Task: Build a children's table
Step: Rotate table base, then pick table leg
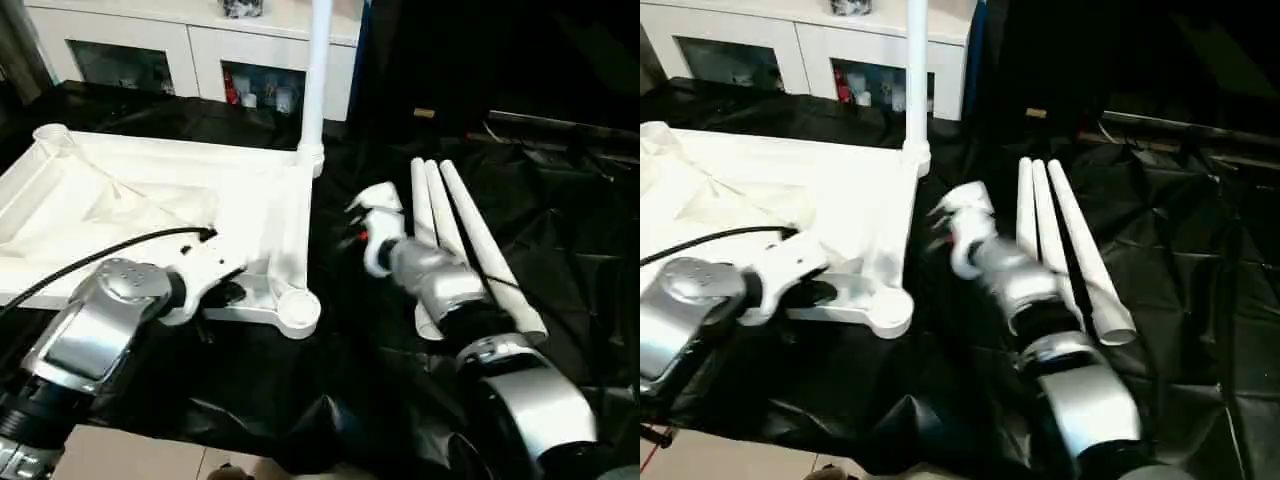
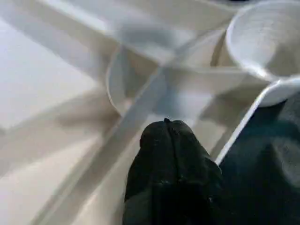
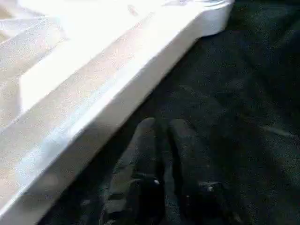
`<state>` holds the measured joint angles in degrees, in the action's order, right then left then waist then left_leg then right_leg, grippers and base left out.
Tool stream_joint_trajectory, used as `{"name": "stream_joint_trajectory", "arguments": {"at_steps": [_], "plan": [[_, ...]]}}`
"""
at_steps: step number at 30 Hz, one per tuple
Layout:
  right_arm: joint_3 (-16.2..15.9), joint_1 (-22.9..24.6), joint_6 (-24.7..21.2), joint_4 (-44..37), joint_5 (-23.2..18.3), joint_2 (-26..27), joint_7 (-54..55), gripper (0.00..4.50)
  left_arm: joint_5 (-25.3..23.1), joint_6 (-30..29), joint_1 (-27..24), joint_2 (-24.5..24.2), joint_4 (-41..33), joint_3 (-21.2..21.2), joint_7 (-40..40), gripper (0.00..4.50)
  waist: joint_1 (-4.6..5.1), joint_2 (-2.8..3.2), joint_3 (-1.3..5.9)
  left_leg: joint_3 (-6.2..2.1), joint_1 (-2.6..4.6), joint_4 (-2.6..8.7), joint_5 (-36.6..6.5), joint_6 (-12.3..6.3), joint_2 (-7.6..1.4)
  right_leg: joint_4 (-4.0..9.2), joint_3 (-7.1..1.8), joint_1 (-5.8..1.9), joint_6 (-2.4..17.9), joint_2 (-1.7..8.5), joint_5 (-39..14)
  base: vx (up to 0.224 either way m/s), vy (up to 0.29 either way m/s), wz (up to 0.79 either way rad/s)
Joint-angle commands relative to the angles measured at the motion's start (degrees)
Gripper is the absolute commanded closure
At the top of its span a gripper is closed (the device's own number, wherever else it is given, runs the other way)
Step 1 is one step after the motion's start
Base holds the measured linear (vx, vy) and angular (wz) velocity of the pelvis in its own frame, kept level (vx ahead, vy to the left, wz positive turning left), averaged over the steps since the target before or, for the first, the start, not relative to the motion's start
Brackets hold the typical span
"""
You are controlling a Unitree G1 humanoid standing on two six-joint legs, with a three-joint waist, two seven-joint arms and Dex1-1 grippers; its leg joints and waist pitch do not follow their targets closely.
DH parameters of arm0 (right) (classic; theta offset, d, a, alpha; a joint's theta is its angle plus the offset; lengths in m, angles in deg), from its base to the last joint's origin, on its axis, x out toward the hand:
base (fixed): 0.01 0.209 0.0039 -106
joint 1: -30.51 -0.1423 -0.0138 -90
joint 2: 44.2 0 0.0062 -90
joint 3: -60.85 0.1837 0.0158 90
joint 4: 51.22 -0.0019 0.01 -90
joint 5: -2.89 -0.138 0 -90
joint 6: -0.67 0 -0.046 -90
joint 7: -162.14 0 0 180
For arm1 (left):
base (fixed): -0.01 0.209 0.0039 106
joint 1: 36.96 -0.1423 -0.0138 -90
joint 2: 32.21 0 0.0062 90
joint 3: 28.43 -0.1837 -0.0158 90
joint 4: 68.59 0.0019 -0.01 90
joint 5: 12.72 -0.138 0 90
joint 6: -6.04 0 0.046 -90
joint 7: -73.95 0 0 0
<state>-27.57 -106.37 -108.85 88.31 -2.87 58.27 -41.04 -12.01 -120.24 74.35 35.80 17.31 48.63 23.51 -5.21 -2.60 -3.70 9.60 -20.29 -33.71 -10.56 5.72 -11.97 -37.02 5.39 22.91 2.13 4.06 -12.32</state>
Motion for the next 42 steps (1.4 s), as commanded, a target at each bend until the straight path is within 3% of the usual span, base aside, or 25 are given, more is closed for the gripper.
{"name": "stream_joint_trajectory", "arguments": {"at_steps": [1, 2, 6, 7, 9, 10, 11, 12, 13, 17, 18, 20, 21, 28, 30, 33, 35, 39, 40, 42], "plan": [[1.75, 1.07, -4.64, -4.3, -0.7, -1.65, 3.61, 3.69, 3.19, 3.3, 0.7, 2.81, -0.33, 4.09, 1.58, 4.5, -0.05, 1.93, 4.2, -0.15, 0.43, 3.72, -8.28, 2.62, -1.1, 4.01, -3.77, -3.57, 11.73, 3.81, -0.68, 0.0, 0.0, 0.0], [2.37, 1.88, -6.76, -6.89, -0.43, -2.2, 4.75, 3.66, 4.19, 3.9, 1.06, 4.34, -0.05, 5.14, 2.45, 4.17, -0.07, 1.87, 4.23, -0.15, 0.31, 3.66, -7.59, 2.7, -1.04, 3.88, -3.78, -3.66, 11.75, 3.73, 0.15, 0.0, 0.0, 0.0], [3.22, 4.81, -13.11, -14.97, 0.73, -4.06, 6.16, 3.3, 7.05, 2.44, 2.04, 8.98, -0.38, 7.28, 4.78, 3.96, -0.27, 1.58, 4.28, -0.14, 0.11, 3.64, -6.26, 2.39, -0.85, 3.9, -3.74, -3.91, 10.35, 3.69, 0.87, 0.0, 0.0, 0.0], [3.2, 5.71, -14.5, -16.96, 1.07, -4.69, 6.4, 3.24, 7.3, 2.53, 2.0, 9.8, -0.74, 7.4, 5.33, 3.83, -0.15, 1.1, 4.24, -0.09, -0.02, 3.67, -6.4, 2.13, -0.8, 4.0, -3.73, -3.99, 9.96, 3.65, -0.13, 0.0, 0.0, 0.0], [3.09, 6.64, -15.68, -18.99, 1.11, -5.28, 6.68, 3.06, 7.62, 2.89, 1.88, 10.46, -1.03, 7.5, 5.89, 3.65, -0.19, 1.11, 4.25, -0.11, -0.19, 3.6, -5.29, 1.89, -0.78, 4.02, -3.76, -4.1, 9.39, 3.69, -0.17, 0.0, 0.0, 0.0], [3.08, 7.58, -17.04, -21.04, 0.99, -5.88, 6.78, 3.06, 8.02, 3.22, 1.65, 11.2, -1.58, 7.63, 6.35, 3.65, -0.17, 1.11, 4.28, -0.09, -0.17, 3.58, -5.19, 1.81, -0.77, 4.08, -3.76, -4.05, 9.24, 3.7, -0.31, 0.0, 0.0, 0.0], [3.14, 8.49, -18.41, -23.06, 0.78, -6.39, 6.92, 2.96, 8.45, 3.7, 1.33, 12.09, -2.19, 7.94, 7.0, 3.62, -0.08, 0.49, 4.13, 0.05, -0.09, 3.58, -4.99, 1.32, -0.78, 4.28, -3.81, -3.96, 8.83, 3.59, -0.74, 0.0, 0.0, 0.0], [3.14, 9.09, -19.46, -24.44, 0.47, -6.67, 7.2, 2.96, 8.56, 4.26, 1.07, 12.77, -2.46, 8.25, 7.53, 3.62, -0.19, 0.65, 4.2, 0.0, -0.08, 3.53, -5.0, 1.28, -0.82, 4.17, -3.8, -4.01, 8.81, 3.7, -1.12, 0.0, 0.0, 0.0], [3.13, 9.64, -20.31, -25.82, 0.24, -6.84, 7.29, 2.84, 8.57, 5.41, 0.77, 13.42, -2.71, 8.51, 8.12, 3.42, -0.09, 0.31, 4.2, 0.06, -0.13, 3.54, -4.88, 1.03, -0.87, 4.27, -3.8, -3.96, 8.62, 3.71, -1.67, 0.0, 0.0, 0.0], [3.29, 11.83, -25.06, -31.52, -0.87, -6.89, 7.61, 2.52, 8.33, 7.06, -0.54, 15.39, -3.75, 8.88, 10.27, 3.23, -0.22, 0.26, 4.09, 0.04, -0.11, 3.57, -4.39, 0.44, -0.98, 4.34, -3.85, -3.8, 7.68, 3.69, -2.64, 0.0, 0.0, 0.0], [3.34, 12.19, -25.75, -32.35, -0.85, -6.82, 7.88, 2.41, 8.53, 7.25, -0.73, 15.84, -3.81, 9.02, 10.68, 3.12, -0.19, 0.03, 4.04, 0.08, -0.09, 3.59, -4.51, 0.47, -0.96, 4.42, -3.81, -3.75, 7.36, 3.63, -3.3, 0.0, 0.0, 0.0], [3.36, 12.63, -26.64, -33.34, -0.82, -6.68, 8.19, 2.24, 8.9, 6.63, -0.98, 16.17, -4.13, 8.99, 10.93, 2.83, -0.24, 0.14, 4.01, 0.13, 0.12, 3.62, -5.28, 0.73, -0.97, 4.63, -3.83, -3.5, 6.97, 3.71, -5.1, 0.0, 0.0, 0.0], [3.38, 13.16, -27.85, -34.89, -0.65, -6.48, 8.59, 2.17, 9.11, 6.84, -1.56, 16.54, -4.72, 8.82, 11.21, 2.8, -0.19, -0.25, 3.92, 0.16, 0.05, 3.65, -5.64, 0.9, -0.96, 4.79, -3.84, -3.54, 6.59, 3.67, -6.09, 0.0, 0.0, 0.0], [3.52, 14.48, -31.31, -39.69, -0.49, -6.72, 10.85, 1.54, 10.22, 6.73, -3.24, 16.39, -6.95, 8.08, 10.45, 2.41, -0.26, -0.2, 3.98, 0.07, 0.05, 3.67, -4.85, 1.33, -0.95, 4.57, -3.87, -3.46, 5.57, 3.63, -5.34, 0.0, 0.0, 0.0], [3.62, 14.75, -32.05, -40.55, -0.54, -6.78, 11.13, 1.29, 10.21, 6.15, -3.53, 15.8, -7.54, 7.44, 9.86, 2.02, -0.3, -0.25, 3.97, 0.07, 0.04, 3.68, -4.73, 1.39, -0.93, 4.54, -3.87, -3.48, 5.35, 3.63, -4.91, 0.0, 0.0, 0.0], [4.02, 15.27, -33.21, -41.9, -0.56, -6.65, 11.87, 1.09, 11.8, 3.67, -3.87, 15.17, -8.7, 7.02, 8.43, 1.98, -0.34, -0.37, 3.96, 0.08, -0.01, 3.67, -4.53, 1.53, -0.88, 4.47, -3.87, -3.51, 5.29, 3.67, -5.08, 0.0, 0.0, 0.0], [4.21, 15.45, -33.42, -41.93, -0.61, -6.56, 12.19, 0.85, 12.31, 2.95, -4.09, 14.54, -9.44, 6.55, 7.54, 1.58, -0.3, -0.18, 3.95, 0.09, 0.03, 3.67, -4.54, 1.69, -0.86, 4.5, -3.87, -3.48, 5.33, 3.63, -4.98, 0.0, 0.0, 0.0], [4.13, 15.59, -32.82, -41.43, -0.25, -6.44, 13.06, 0.55, 12.68, 2.31, -4.2, 13.86, -10.0, 6.06, 6.76, 1.44, -0.28, -0.18, 3.92, 0.08, 0.09, 3.69, -5.0, 1.96, -0.85, 4.54, -3.85, -3.43, 5.13, 3.59, -5.57, 0.0, 0.0, 0.0], [4.45, 15.79, -30.71, -40.86, -0.02, -6.0, 13.93, 0.53, 12.86, 2.13, -4.18, 13.58, -10.16, 5.88, 6.43, 1.13, -0.25, -0.2, 3.94, 0.09, 0.05, 3.66, -4.9, 1.98, -0.83, 4.52, -3.87, -3.48, 5.13, 3.58, -5.42, 0.0, 0.0, 0.0], [5.78, 14.64, -35.78, -39.18, -0.29, -5.11, 15.81, 0.53, 15.28, -0.12, -4.12, 12.89, -11.45, 5.61, 4.3, 1.08, -0.23, 0.03, 3.99, 0.09, 0.17, 3.69, -4.7, 2.43, -0.74, 4.37, -3.9, -3.44, 5.38, 3.49, -4.94, 0.0, 0.0, 0.0]]}}
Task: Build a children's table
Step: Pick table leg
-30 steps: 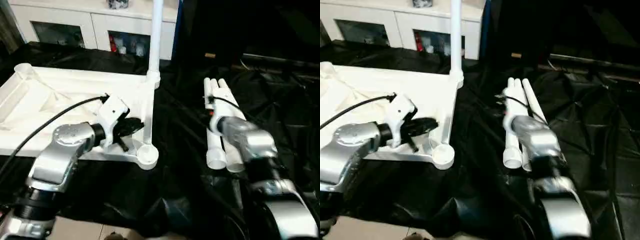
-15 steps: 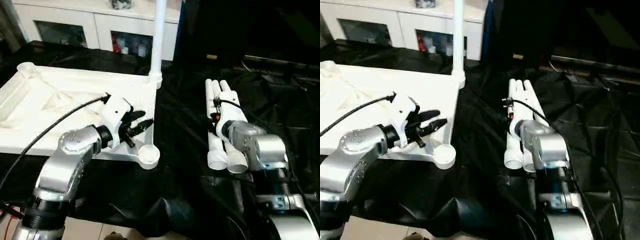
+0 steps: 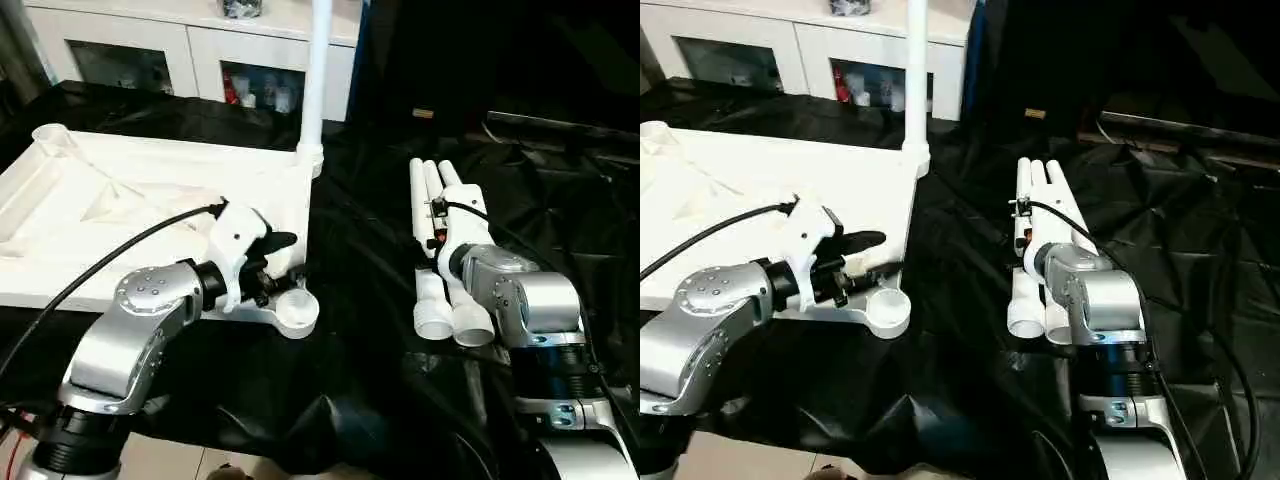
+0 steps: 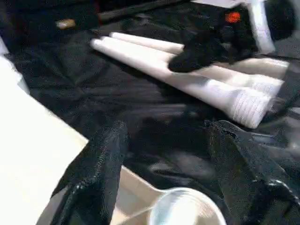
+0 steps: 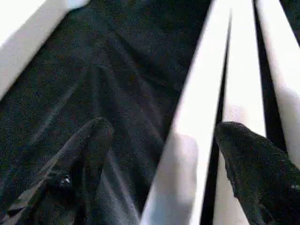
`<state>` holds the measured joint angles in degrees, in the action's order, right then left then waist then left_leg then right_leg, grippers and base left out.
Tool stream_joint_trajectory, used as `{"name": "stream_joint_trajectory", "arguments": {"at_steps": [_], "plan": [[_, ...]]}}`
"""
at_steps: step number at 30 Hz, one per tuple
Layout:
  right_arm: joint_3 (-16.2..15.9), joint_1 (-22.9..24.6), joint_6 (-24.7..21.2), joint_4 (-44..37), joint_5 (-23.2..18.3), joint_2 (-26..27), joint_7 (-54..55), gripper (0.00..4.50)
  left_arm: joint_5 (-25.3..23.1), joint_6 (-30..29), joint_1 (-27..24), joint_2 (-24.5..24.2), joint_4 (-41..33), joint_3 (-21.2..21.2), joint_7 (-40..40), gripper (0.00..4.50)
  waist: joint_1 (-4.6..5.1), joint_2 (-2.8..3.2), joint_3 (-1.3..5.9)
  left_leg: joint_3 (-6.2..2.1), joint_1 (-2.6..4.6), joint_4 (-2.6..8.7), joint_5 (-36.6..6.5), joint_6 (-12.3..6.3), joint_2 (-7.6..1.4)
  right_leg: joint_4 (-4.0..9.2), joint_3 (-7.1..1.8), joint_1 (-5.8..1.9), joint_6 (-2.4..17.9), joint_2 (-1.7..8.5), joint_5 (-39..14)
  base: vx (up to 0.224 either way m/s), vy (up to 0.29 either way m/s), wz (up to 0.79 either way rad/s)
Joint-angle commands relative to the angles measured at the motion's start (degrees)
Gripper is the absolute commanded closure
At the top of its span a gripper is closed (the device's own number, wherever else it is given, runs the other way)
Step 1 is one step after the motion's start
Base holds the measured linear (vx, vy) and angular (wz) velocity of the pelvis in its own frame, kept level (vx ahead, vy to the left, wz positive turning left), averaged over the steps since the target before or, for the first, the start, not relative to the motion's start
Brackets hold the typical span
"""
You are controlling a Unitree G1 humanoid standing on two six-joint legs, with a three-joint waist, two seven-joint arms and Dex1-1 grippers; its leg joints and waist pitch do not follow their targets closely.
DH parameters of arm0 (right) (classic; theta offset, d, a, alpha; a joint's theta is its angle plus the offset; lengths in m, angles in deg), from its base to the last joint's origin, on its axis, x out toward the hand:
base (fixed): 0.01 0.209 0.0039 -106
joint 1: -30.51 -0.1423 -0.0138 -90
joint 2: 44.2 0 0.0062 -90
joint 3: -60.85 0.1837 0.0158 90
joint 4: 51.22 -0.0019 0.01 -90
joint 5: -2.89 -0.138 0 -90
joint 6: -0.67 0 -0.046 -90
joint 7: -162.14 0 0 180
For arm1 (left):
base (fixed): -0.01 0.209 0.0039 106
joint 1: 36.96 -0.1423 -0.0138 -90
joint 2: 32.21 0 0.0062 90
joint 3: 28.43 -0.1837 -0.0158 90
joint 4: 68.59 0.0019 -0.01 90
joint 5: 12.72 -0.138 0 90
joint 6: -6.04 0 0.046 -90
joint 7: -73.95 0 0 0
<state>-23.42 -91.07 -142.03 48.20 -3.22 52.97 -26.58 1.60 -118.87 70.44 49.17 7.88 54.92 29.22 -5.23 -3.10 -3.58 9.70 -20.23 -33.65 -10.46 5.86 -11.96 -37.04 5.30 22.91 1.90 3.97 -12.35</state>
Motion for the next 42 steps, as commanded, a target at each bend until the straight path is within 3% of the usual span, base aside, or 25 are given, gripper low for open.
{"name": "stream_joint_trajectory", "arguments": {"at_steps": [1, 8, 10, 11, 18, 24, 25, 27, 39, 41, 42], "plan": [[2.16, -0.99, -3.61, 1.33, -0.39, 0.51, 1.5, 0.53, 2.44, -2.26, -0.25, -0.7, -2.52, -0.77, -2.04, 1.02, -0.14, 0.68, 3.92, -0.03, 0.1, 3.6, -4.78, 2.45, -0.73, 4.22, -3.81, -3.43, 6.02, 3.52, -3.95, 0.0, 0.0, 0.0], [2.17, -1.85, -5.54, 3.55, -1.65, 0.7, 0.39, 0.53, 3.07, -3.38, -0.44, -1.71, -3.36, -1.84, -3.36, 0.24, -0.15, 0.7, 3.89, -0.05, 0.07, 3.62, -5.33, 2.6, -0.75, 4.35, -3.77, -3.6, 5.97, 3.53, -3.8, 0.0, 0.0, 0.0], [2.38, -1.93, -5.99, 3.96, -1.8, 0.82, 0.46, 0.53, 2.91, -3.3, -0.42, -1.78, -3.26, -2.01, -3.34, 0.19, -0.14, 0.66, 3.89, -0.06, 0.05, 3.62, -5.37, 2.72, -0.74, 4.38, -3.79, -3.65, 5.81, 3.55, -4.27, 0.0, 0.0, 0.0], [2.49, -2.03, -6.38, 4.56, -2.15, 0.99, 0.43, 0.53, 2.81, -3.27, -0.38, -1.95, -3.2, -2.13, -3.39, 0.08, -0.11, 0.93, 3.9, -0.09, 0.1, 3.63, -5.62, 2.94, -0.77, 4.42, -3.77, -3.58, 5.87, 3.53, -4.28, 0.0, 0.0, 0.0], [2.89, -3.62, -10.03, 8.05, -2.7, 1.75, 0.99, 0.53, 3.04, -3.84, 0.05, -3.07, -3.03, -2.79, -3.54, 0.08, -0.13, 1.01, 3.96, -0.13, 0.17, 3.64, -6.09, 3.4, -0.78, 4.38, -3.76, -3.59, 6.16, 3.54, -4.41, 0.0, 0.0, 0.0], [4.51, -4.98, -10.25, 11.52, -3.74, 2.35, 1.24, 0.53, 3.23, -4.08, 0.13, -3.28, -3.22, -3.08, -3.69, 0.08, -0.18, 0.97, 4.01, -0.11, 0.15, 3.6, -5.59, 3.51, -0.78, 4.27, -3.76, -3.63, 6.32, 3.56, -3.83, 0.0, 0.0, 0.0], [4.63, -5.14, -10.17, 11.87, -3.83, 2.38, 1.24, 0.82, 3.26, -4.11, 0.12, -3.32, -3.27, -3.11, -3.73, 0.0, -0.18, 0.82, 4.06, -0.11, 0.14, 3.58, -5.42, 3.44, -0.77, 4.16, -3.77, -3.67, 6.48, 3.58, -3.47, 0.0, 0.0, 0.0], [5.05, -5.85, -9.84, 13.4, -4.11, 2.39, 1.21, 0.89, 3.44, -4.33, 0.11, -3.63, -3.47, -3.32, -3.95, 0.0, -0.17, 0.62, 4.02, -0.05, 0.08, 3.58, -5.2, 3.34, -0.75, 4.21, -3.75, -3.68, 6.53, 3.55, -3.51, 0.0, 0.0, 0.0], [7.63, -8.51, -8.74, 19.25, -5.37, 1.97, 1.28, 2.11, 3.58, -5.77, 1.08, -7.09, -3.19, -4.92, -7.12, 0.0, -0.27, 0.64, 4.03, -0.02, 0.08, 3.58, -5.08, 3.36, -0.73, 4.14, -3.72, -3.65, 6.33, 3.65, -4.57, 0.0, 0.0, 0.0], [10.47, -9.52, -7.29, 21.29, -6.42, 2.25, 2.37, 2.18, 3.56, -5.42, 2.29, -7.07, -1.97, -4.2, -6.79, 0.0, -0.33, 0.64, 4.07, -0.01, 0.11, 3.57, -5.13, 3.47, -0.7, 4.12, -3.7, -3.61, 6.36, 3.68, -4.77, 0.0, 0.0, 0.0], [11.48, -10.01, -6.53, 22.0, -6.9, 2.5, 2.58, 2.27, 3.82, -5.26, 2.82, -7.14, -1.42, -3.82, -6.82, 0.0, -0.41, 0.94, 4.09, -0.04, 0.14, 3.55, -5.14, 3.62, -0.67, 4.09, -3.7, -3.61, 6.46, 3.69, -4.6, 0.0, 0.0, 0.0]]}}
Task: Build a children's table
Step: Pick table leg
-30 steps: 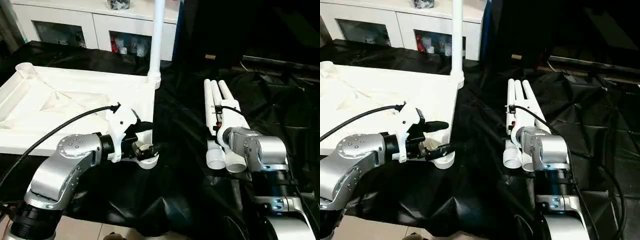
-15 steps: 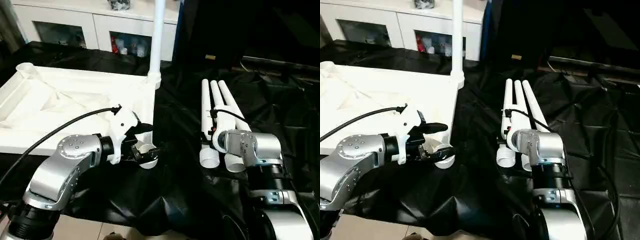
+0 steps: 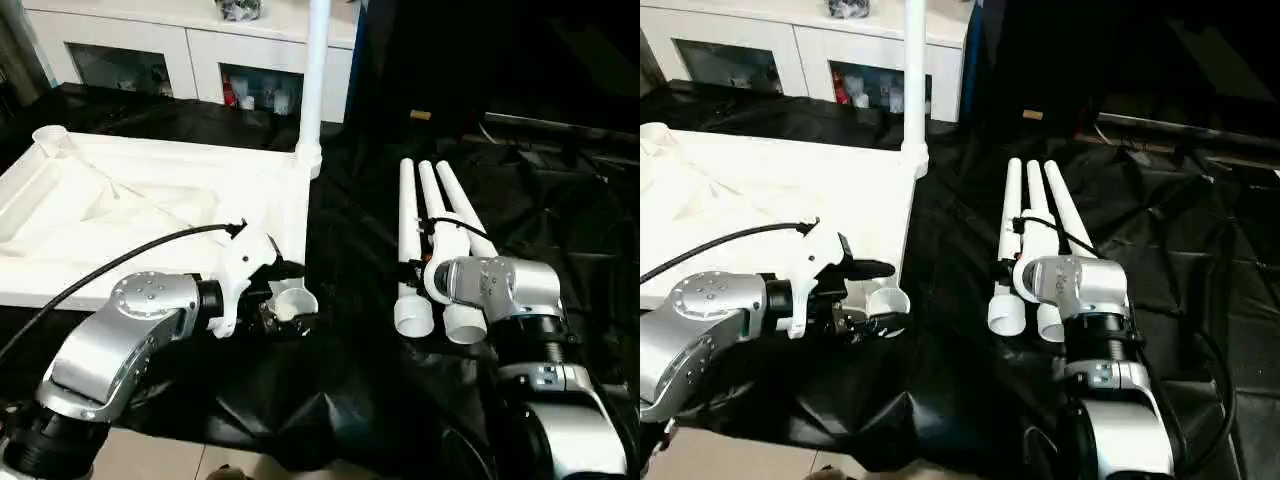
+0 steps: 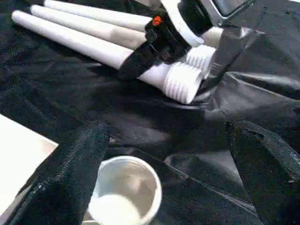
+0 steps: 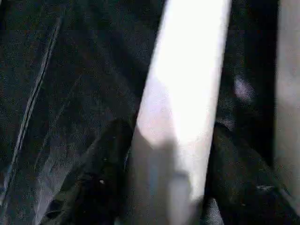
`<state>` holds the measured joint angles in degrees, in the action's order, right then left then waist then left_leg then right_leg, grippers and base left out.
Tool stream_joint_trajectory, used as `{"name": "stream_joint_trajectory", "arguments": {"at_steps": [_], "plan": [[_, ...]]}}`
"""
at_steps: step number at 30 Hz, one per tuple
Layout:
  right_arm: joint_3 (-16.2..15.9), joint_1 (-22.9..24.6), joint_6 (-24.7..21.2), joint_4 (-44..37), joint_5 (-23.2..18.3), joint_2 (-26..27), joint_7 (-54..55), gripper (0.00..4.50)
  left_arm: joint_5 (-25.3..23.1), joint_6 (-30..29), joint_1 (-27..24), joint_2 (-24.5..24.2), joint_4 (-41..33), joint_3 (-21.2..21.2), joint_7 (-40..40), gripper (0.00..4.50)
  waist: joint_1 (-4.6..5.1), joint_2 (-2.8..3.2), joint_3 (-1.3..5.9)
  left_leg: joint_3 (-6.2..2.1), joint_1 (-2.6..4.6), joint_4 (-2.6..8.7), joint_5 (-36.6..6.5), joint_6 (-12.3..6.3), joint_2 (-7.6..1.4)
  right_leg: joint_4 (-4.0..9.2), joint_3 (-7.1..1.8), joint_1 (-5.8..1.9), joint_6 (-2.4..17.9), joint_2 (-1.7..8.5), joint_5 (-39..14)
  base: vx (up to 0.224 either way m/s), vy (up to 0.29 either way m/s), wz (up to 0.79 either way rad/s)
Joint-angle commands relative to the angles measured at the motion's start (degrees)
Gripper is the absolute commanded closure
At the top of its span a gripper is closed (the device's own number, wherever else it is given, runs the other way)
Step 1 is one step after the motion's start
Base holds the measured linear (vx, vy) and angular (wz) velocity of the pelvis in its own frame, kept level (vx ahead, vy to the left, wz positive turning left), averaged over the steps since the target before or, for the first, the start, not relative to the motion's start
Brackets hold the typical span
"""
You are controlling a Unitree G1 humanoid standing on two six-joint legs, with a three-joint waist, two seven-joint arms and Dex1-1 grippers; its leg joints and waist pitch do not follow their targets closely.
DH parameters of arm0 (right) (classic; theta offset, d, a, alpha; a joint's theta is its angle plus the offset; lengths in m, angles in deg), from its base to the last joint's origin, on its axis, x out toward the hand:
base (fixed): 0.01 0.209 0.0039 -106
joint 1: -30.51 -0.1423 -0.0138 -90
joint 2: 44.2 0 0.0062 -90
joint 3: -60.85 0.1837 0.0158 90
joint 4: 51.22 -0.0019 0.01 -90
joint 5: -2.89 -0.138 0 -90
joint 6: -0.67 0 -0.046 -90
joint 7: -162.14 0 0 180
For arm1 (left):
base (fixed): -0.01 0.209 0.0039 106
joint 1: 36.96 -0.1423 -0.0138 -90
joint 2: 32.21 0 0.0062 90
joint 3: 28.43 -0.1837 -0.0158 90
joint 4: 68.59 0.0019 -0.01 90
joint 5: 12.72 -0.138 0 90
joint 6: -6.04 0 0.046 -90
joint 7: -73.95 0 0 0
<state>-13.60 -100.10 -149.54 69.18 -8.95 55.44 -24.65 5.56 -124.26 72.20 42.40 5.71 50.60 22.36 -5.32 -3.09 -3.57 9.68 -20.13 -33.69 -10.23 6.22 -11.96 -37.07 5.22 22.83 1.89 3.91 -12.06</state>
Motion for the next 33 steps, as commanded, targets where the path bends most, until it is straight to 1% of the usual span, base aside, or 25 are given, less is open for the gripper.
{"name": "stream_joint_trajectory", "arguments": {"at_steps": [1, 2, 4, 5, 6, 9, 10, 11, 12, 13, 14, 15, 16, 18, 20, 21, 22, 23, 24, 26, 27, 28, 29, 30, 33], "plan": [[1.67, -0.99, 0.97, 1.03, -1.17, 0.02, 0.65, 2.39, -0.14, 0.13, 1.05, -0.37, 0.75, 0.5, 0.04, 0.0, -0.25, 0.9, 4.0, 0.03, 0.01, 3.59, -5.87, 3.29, -0.63, 4.27, -3.62, -3.47, 6.41, 3.67, -5.07, 0.0, 0.0, 0.0], [2.69, -1.41, 1.35, 1.28, -2.02, 0.4, 0.52, 2.51, -0.11, -0.01, 1.46, -0.6, 1.14, 0.61, 0.06, 0.0, -0.45, 1.82, 4.14, -0.16, 0.07, 3.56, -5.82, 3.47, -0.65, 4.03, -3.58, -3.51, 6.6, 3.77, -4.43, 0.0, 0.0, 0.0], [2.95, -1.62, 2.38, 1.32, -2.71, 0.62, 0.08, 2.56, -0.29, -0.28, 1.87, -0.99, 1.48, 0.38, 0.02, 0.0, -0.33, 1.51, 4.16, -0.11, 0.04, 3.57, -6.52, 3.56, -0.6, 4.22, -3.52, -3.58, 6.89, 3.6, -3.96, 0.0, 0.0, 0.0], [3.28, -1.71, 4.88, 0.87, -3.99, 1.15, -1.29, 2.63, -0.55, -0.64, 2.81, -1.02, 2.42, 0.12, 0.33, 0.0, -0.36, 1.99, 4.21, -0.15, 0.05, 3.52, -6.8, 3.56, -0.57, 4.17, -3.52, -3.55, 7.08, 3.67, -3.75, 0.0, 0.0, 0.0], [3.37, -1.74, 5.08, 0.84, -4.16, 1.23, -1.44, 2.65, -0.53, -0.64, 2.95, -0.95, 2.58, 0.16, 0.39, 0.0, -0.33, 1.85, 4.24, -0.14, -0.02, 3.51, -6.72, 3.45, -0.59, 4.18, -3.52, -3.63, 7.2, 3.69, -3.5, 0.0, 0.0, 0.0], [4.87, -1.96, 5.84, 0.58, -5.64, 1.83, -1.98, 2.66, -0.47, -0.84, 4.77, 0.78, 4.45, 0.99, 2.08, 0.0, -0.37, 1.89, 4.26, -0.11, -0.03, 3.47, -6.14, 3.11, -0.57, 4.11, -3.56, -3.73, 7.93, 3.55, -2.69, 0.0, 0.0, 0.0], [5.73, -1.6, 7.43, -0.28, -6.8, 2.17, -3.17, 2.66, -0.22, -0.87, 6.7, 3.23, 6.5, 2.13, 4.34, 0.0, -0.46, 1.75, 4.3, -0.1, -0.01, 3.43, -6.0, 3.01, -0.65, 4.12, -3.57, -3.73, 8.19, 3.61, -2.33, 0.0, 0.0, 0.0], [6.1, -1.52, 8.01, -0.53, -7.31, 2.3, -3.64, 2.66, -0.04, -0.93, 7.36, 4.1, 7.21, 2.56, 5.1, 0.0, -0.77, 1.89, 4.37, -0.08, 0.12, 3.35, -6.23, 2.91, -0.68, 4.19, -3.57, -3.73, 8.28, 3.76, -2.71, 0.0, 0.0, 0.0], [6.98, -1.52, 9.37, -0.81, -8.39, 2.6, -4.55, 2.66, 0.34, -1.11, 8.56, 5.57, 8.5, 3.33, 6.36, 0.0, -0.73, 1.69, 4.33, 0.01, 0.0, 3.36, -6.29, 2.71, -0.66, 4.22, -3.61, -3.75, 8.29, 3.72, -2.76, 0.0, 0.0, 0.0], [7.52, -1.69, 10.26, -0.67, -9.0, 2.76, -4.99, 2.66, 0.56, -1.18, 9.25, 6.24, 9.29, 3.7, 6.93, 0.0, -0.98, 1.75, 4.31, -0.03, 0.06, 3.37, -6.4, 2.58, -0.72, 4.3, -3.57, -3.66, 8.31, 3.77, -3.2, 0.0, 0.0, 0.0], [8.72, -0.99, 14.48, -2.61, -11.37, 3.64, -8.66, 2.66, 2.14, -1.99, 10.92, 9.21, 10.93, 5.65, 9.31, 0.0, -1.05, 1.64, 4.34, 0.1, -0.14, 3.27, -6.78, 2.29, -0.66, 4.3, -3.62, -3.83, 8.4, 3.88, -3.4, 0.0, 0.0, 0.0], [8.72, -0.99, 14.48, -2.61, -11.37, 3.64, -8.66, 2.66, 2.14, -1.99, 10.92, 9.21, 10.93, 5.65, 9.31, 0.0, -1.23, 1.6, 4.39, 0.0, -0.12, 3.24, -6.59, 2.21, -0.77, 4.32, -3.59, -3.88, 8.38, 3.97, -3.27, 0.0, 0.0, 0.0], [10.15, 0.46, 18.99, -6.14, -15.66, 4.75, -15.35, 2.66, 5.67, -3.65, 13.92, 14.59, 13.81, 9.51, 13.54, 0.0, -1.35, 1.66, 4.5, 0.01, -0.22, 3.21, -5.58, 1.62, -0.77, 4.08, -3.56, -3.89, 8.6, 3.9, -1.87, 0.0, 0.0, 0.0], [10.6, 1.59, 18.45, -8.34, -19.12, 4.94, -19.89, 2.66, 9.31, -5.78, 16.64, 18.69, 16.51, 13.11, 16.77, 0.0, -1.61, 1.48, 4.62, 0.14, -0.16, 2.93, -5.3, 0.4, -0.8, 4.07, -3.54, -3.92, 9.48, 3.81, 0.11, 0.0, 0.0, 0.0], [11.94, 2.72, 16.52, -11.24, -23.35, 5.69, -23.71, 2.66, 11.73, -6.57, 18.94, 21.68, 19.12, 16.04, 19.29, 0.0, -1.97, 1.27, 4.61, -0.06, -0.41, 2.92, -4.2, -0.98, -0.82, 4.01, -3.43, -4.12, 10.21, 3.86, 1.13, 0.0, 0.0, 0.0], [11.94, 2.72, 16.52, -11.24, -23.35, 5.69, -23.71, 2.67, 11.73, -6.57, 18.94, 21.68, 19.12, 16.04, 19.29, 0.0, -2.0, 1.17, 4.59, -0.1, -0.48, 2.96, -4.04, -1.28, -0.83, 4.12, -3.4, -4.14, 10.2, 3.93, 0.91, 0.0, 0.0, 0.0], [12.35, 3.62, 15.84, -13.83, -25.69, 6.26, -25.77, 2.67, 13.12, -6.77, 20.06, 22.95, 20.4, 17.4, 19.95, 0.0, -1.86, 0.97, 4.52, -0.12, -0.74, 3.01, -3.46, -1.4, -0.64, 4.22, -3.29, -4.31, 9.74, 3.82, -0.08, 0.0, 0.0, 0.0], [12.38, 4.75, 15.25, -16.47, -28.14, 6.75, -28.05, 2.67, 15.05, -7.34, 21.4, 24.48, 21.74, 19.33, 20.87, 0.0, -2.11, 1.0, 4.53, -0.1, -0.57, 2.94, -3.38, -1.51, -0.79, 4.44, -3.34, -4.13, 9.39, 4.1, -1.24, 0.0, 0.0, 0.0], [12.24, 5.35, 15.04, -17.73, -29.27, 6.98, -29.14, 2.67, 16.12, -7.74, 22.04, 25.22, 22.21, 20.31, 21.25, 0.0, -2.04, 0.96, 4.51, 0.05, -0.8, 2.85, -2.96, -1.81, -0.51, 4.5, -3.35, -4.32, 9.3, 3.82, -1.12, 0.0, 0.0, 0.0], [11.67, 6.82, 14.72, -20.57, -31.84, 7.48, -31.67, 2.67, 18.76, -8.85, 23.52, 26.94, 23.08, 22.63, 22.14, 0.0, -2.52, 0.95, 4.62, -0.03, -0.62, 2.78, -3.0, -2.33, -0.73, 4.58, -3.32, -4.22, 9.25, 4.1, -1.66, 0.0, 0.0, 0.0], [11.0, 7.78, 14.23, -21.94, -33.21, 7.59, -32.96, 2.67, 21.15, -9.96, 24.58, 28.27, 23.2, 24.68, 23.23, 0.0, -2.5, 0.9, 4.54, -0.19, -0.76, 2.97, -2.99, -2.28, -0.86, 4.61, -3.19, -4.12, 9.22, 4.09, -2.33, 0.0, 0.0, 0.0], [9.87, 8.82, 13.59, -23.46, -34.2, 7.53, -34.55, 2.67, 24.17, -10.92, 25.58, 29.39, 23.15, 26.7, 23.99, 0.0, -2.62, 0.95, 4.56, 0.07, -0.57, 2.75, -3.41, -2.08, -0.77, 4.81, -3.2, -4.03, 9.34, 4.03, -3.2, 0.0, 0.0, 0.0], [8.42, 10.08, 12.8, -25.23, -35.26, 7.31, -36.29, 2.67, 27.55, -12.14, 26.75, 30.57, 23.21, 29.0, 25.05, 0.0, -2.88, 0.78, 4.59, -0.01, -0.63, 2.67, -3.19, -2.4, -0.95, 4.7, -3.27, -4.06, 9.93, 4.16, -2.35, 0.0, 0.0, 0.0], [7.36, 10.66, 12.33, -26.16, -35.36, 7.03, -37.1, 2.67, 28.65, -12.59, 27.1, 30.91, 23.15, 29.57, 25.3, 0.0, -3.05, 0.79, 4.52, -0.13, -0.83, 2.72, -2.86, -2.45, -0.89, 4.59, -3.16, -4.1, 10.02, 4.11, -2.14, 0.0, 0.0, 0.0], [6.3, 11.15, 11.61, -27.13, -35.67, 6.71, -37.81, 2.67, 28.58, -13.05, 27.15, 30.91, 22.95, 29.09, 25.24, 0.0, -3.19, 0.74, 4.33, -0.12, -0.73, 2.93, -3.7, -2.1, -0.84, 5.15, -3.09, -3.93, 8.09, 4.09, -5.81, 0.0, 0.0, 0.0]]}}
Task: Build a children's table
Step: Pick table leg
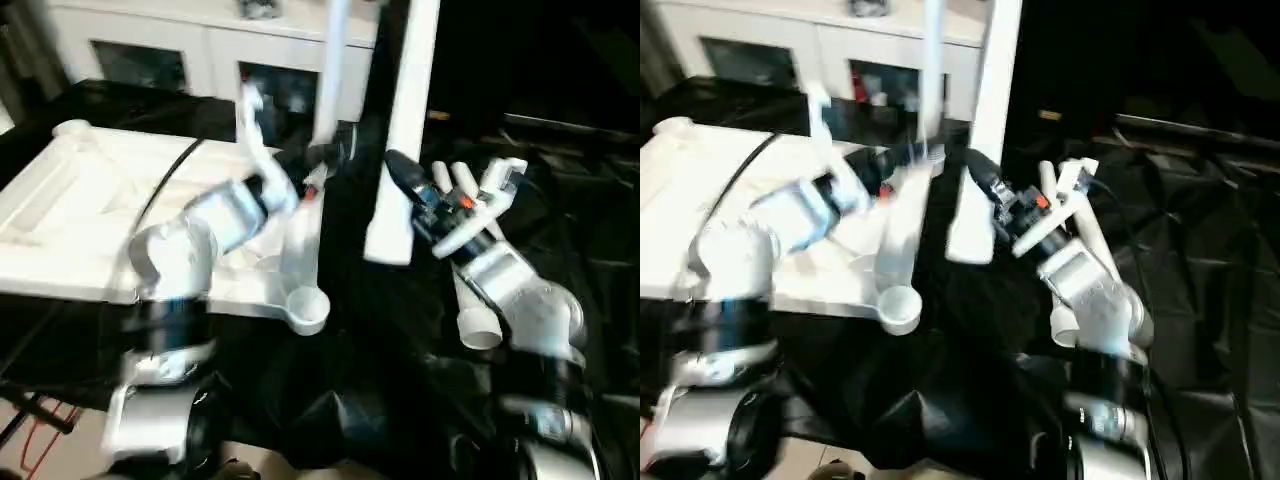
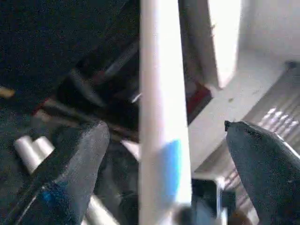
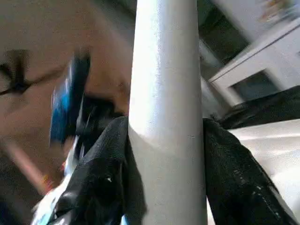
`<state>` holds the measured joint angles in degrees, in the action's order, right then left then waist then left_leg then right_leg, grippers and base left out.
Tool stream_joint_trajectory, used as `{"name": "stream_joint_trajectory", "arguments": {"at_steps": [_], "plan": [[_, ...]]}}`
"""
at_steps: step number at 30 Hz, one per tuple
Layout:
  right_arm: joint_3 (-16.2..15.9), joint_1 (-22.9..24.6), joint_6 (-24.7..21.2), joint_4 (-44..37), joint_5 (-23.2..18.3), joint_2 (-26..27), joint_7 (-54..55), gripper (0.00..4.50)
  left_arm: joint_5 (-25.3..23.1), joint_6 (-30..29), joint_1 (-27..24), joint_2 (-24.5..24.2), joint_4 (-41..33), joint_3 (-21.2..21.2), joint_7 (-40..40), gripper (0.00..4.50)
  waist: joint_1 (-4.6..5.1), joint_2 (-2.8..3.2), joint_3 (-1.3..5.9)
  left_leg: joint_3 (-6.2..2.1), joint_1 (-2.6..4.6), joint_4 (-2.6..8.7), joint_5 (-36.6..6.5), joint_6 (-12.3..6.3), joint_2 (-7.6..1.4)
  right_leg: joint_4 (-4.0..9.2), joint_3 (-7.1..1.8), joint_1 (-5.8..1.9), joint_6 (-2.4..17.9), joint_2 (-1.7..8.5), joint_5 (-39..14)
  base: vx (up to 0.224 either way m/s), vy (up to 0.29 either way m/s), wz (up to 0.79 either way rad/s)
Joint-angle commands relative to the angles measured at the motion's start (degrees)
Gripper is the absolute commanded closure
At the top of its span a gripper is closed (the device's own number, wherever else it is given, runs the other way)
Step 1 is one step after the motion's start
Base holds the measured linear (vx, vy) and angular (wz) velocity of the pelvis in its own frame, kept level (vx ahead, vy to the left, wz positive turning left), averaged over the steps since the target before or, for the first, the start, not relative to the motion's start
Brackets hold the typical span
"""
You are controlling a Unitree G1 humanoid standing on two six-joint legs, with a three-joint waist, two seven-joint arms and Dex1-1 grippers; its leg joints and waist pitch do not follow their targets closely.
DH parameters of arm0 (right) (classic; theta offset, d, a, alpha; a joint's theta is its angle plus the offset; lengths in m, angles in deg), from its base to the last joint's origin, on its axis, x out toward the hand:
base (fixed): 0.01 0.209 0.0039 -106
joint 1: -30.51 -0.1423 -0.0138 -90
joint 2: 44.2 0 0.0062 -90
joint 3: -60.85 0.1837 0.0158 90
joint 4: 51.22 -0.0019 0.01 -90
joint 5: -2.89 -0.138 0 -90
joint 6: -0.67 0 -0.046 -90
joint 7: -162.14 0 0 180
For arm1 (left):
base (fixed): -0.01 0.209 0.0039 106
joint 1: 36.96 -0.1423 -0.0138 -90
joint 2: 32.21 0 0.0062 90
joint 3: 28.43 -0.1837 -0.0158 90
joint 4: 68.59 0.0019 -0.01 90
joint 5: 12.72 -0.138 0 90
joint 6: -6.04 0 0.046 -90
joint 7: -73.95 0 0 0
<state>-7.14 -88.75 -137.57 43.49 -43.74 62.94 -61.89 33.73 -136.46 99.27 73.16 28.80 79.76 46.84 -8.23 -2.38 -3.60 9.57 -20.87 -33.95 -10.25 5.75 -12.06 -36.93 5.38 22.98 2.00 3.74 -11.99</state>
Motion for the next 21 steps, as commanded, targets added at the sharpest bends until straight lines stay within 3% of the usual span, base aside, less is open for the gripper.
{"name": "stream_joint_trajectory", "arguments": {"at_steps": [1, 4, 10, 11, 14, 19, 21], "plan": [[-0.55, -0.14, -0.64, -1.58, -0.91, -0.98, -0.89, 2.67, 0.15, -1.11, -0.11, 0.2, -0.34, -0.53, 0.6, 0.0, -0.33, 0.1, 4.3, -0.01, 0.03, 3.27, -3.92, -1.3, -0.79, 5.25, -3.27, -3.96, 7.08, 4.28, -7.51, 0.0, 0.0, 0.0], [-2.44, 0.23, -0.99, -2.04, -0.63, -1.7, -1.93, 2.67, 1.32, -2.85, -0.72, 1.1, -1.71, -1.11, 0.56, 0.0, -0.44, -0.13, 4.39, -0.06, 0.04, 3.36, -3.48, -0.61, -0.95, 5.26, -3.26, -3.95, 6.0, 4.3, -7.92, 0.0, 0.0, 0.0], [-5.26, 0.19, -0.57, -1.4, 0.36, -3.23, -2.06, 2.67, 5.22, -5.25, -1.22, 1.26, -4.19, -1.27, 0.94, 0.0, -0.55, -0.25, 4.53, -0.1, -0.12, 3.28, -1.95, -0.46, -0.94, 4.67, -3.26, -4.04, 7.45, 4.35, -3.61, 0.0, 0.0, 0.0], [-6.34, 0.09, -0.93, -1.44, 0.71, -3.72, -2.57, 2.67, 4.11, -5.2, -1.82, 0.78, -4.46, -2.36, 0.89, 0.0, -0.52, -0.52, 4.49, -0.04, -0.16, 3.29, -1.99, -0.76, -0.87, 4.74, -3.27, -4.11, 6.92, 4.32, -3.77, 0.0, 0.0, 0.0], [-7.35, -0.05, -0.93, -1.33, 1.09, -4.31, -3.04, 2.67, 2.87, -4.95, -2.16, 0.69, -4.45, -2.88, 1.17, 0.0, -0.48, -0.54, 4.45, 0.01, -0.17, 3.29, -1.84, -0.81, -0.87, 4.95, -3.31, -4.06, 6.1, 4.3, -4.31, 0.0, 0.0, 0.0], [-9.29, -0.59, -1.09, -1.16, 1.13, -5.66, -4.21, 2.67, 4.43, -5.88, -2.6, 1.09, -5.19, -1.8, 2.5, 0.38, -0.51, -0.78, 4.41, 0.01, -0.14, 3.34, -2.2, -0.45, -0.93, 4.99, -3.33, -4.03, 5.69, 4.4, -5.16, 0.0, 0.0, 0.0], [-9.87, -0.76, -1.13, -1.06, 0.78, -6.12, -4.68, 2.67, 4.44, -5.94, -3.0, 0.48, -5.62, -2.57, 2.34, 0.76, -0.56, -0.87, 4.44, 0.01, -0.17, 3.32, -2.06, -0.44, -0.91, 5.02, -3.34, -4.06, 5.3, 4.37, -5.4, 0.0, 0.0, 0.0]]}}
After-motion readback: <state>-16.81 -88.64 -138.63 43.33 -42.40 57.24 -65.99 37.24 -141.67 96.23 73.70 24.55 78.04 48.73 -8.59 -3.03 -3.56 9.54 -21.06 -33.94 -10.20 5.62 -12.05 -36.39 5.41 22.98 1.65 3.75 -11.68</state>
